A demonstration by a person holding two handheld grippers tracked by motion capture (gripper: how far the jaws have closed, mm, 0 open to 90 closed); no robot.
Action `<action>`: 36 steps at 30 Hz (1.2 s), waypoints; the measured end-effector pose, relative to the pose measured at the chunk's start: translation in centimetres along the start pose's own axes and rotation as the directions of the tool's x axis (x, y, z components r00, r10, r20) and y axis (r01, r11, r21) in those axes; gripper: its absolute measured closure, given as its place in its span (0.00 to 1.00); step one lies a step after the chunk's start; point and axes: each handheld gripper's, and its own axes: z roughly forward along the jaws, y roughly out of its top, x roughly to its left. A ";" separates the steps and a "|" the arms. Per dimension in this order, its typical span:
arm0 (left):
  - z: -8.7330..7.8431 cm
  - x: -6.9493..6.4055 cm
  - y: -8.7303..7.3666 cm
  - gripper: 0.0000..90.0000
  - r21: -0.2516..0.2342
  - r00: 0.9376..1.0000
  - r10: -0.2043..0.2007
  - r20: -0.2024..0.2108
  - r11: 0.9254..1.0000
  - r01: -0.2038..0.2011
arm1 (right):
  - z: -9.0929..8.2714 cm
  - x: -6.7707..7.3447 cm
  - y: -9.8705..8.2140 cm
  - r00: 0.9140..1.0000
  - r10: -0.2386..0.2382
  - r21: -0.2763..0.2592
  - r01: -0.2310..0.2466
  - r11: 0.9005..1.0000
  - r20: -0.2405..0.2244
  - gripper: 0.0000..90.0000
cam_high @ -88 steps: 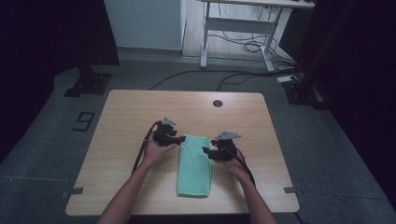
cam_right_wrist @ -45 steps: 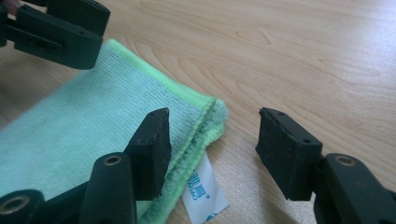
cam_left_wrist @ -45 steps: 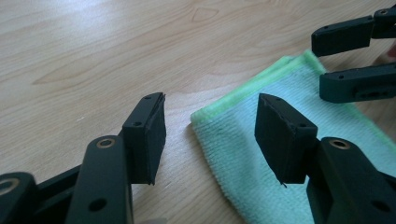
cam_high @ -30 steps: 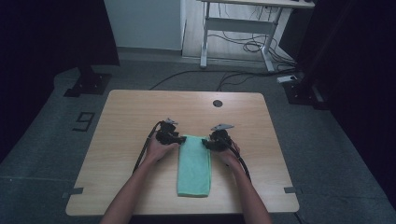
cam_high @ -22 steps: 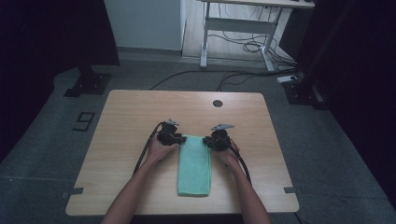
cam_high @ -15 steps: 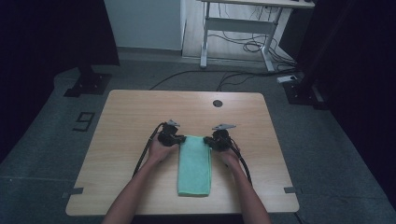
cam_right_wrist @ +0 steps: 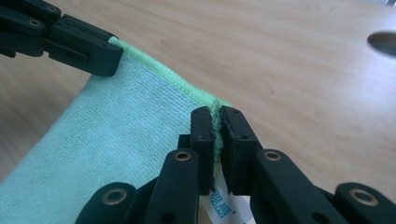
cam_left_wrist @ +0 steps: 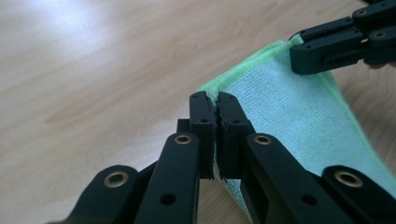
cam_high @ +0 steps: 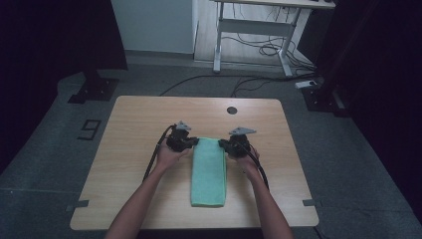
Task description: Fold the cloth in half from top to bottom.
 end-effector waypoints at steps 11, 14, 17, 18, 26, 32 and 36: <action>-0.1 -0.2 1.3 0.96 -0.037 1.000 0.021 -0.009 0.999 -0.021 | -1.0 -0.2 1.6 0.999 -0.020 -0.055 0.022 0.998 0.035 0.92; 0.2 -0.6 0.8 0.96 -0.035 0.999 0.032 -0.002 0.999 -0.032 | -1.1 -0.3 1.0 0.999 -0.028 -0.051 0.029 0.998 0.031 0.92; 0.2 -0.8 0.5 0.96 -0.034 0.999 0.034 0.005 0.999 -0.034 | -1.2 -0.4 0.4 1.000 -0.017 -0.057 0.019 0.998 0.024 0.92; 0.2 -0.9 0.5 0.96 -0.036 0.999 0.036 0.004 0.999 -0.036 | -1.3 -0.4 0.3 1.000 -0.018 -0.056 0.019 0.998 0.022 0.92; -0.6 -1.4 0.1 0.96 -0.073 0.998 0.057 0.014 0.996 -0.056 | -2.0 0.4 0.3 0.998 -0.055 -0.074 0.056 0.996 0.019 0.92; -1.8 -2.4 0.0 0.96 -0.098 0.995 0.090 0.032 0.991 -0.086 | -3.1 0.7 -0.2 0.997 -0.080 -0.090 0.081 0.993 0.016 0.91; -2.2 -3.0 -0.3 0.96 -0.102 0.994 0.104 0.039 0.990 -0.100 | -3.8 0.7 -0.9 0.997 -0.074 -0.097 0.074 0.993 0.002 0.91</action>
